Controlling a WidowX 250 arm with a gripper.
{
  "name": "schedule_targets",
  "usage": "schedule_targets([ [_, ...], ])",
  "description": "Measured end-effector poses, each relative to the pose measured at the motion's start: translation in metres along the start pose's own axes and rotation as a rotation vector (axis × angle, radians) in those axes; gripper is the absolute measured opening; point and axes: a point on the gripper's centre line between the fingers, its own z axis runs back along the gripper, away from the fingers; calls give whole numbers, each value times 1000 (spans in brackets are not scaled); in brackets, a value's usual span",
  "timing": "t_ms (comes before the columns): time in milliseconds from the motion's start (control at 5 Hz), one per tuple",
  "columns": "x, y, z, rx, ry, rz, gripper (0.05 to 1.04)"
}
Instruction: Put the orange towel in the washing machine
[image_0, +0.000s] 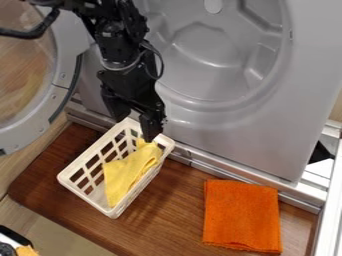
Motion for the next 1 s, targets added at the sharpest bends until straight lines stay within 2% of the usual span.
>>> schedule_targets([
  [200, -3, -2, -6, -10, 26, 6, 999],
  [600, 42, -45, -16, -30, 17, -183, 999],
  [800, 57, -69, -34, -86, 25, -278, 999],
  [1000, 67, -94, -52, -114, -27, -355, 1000],
])
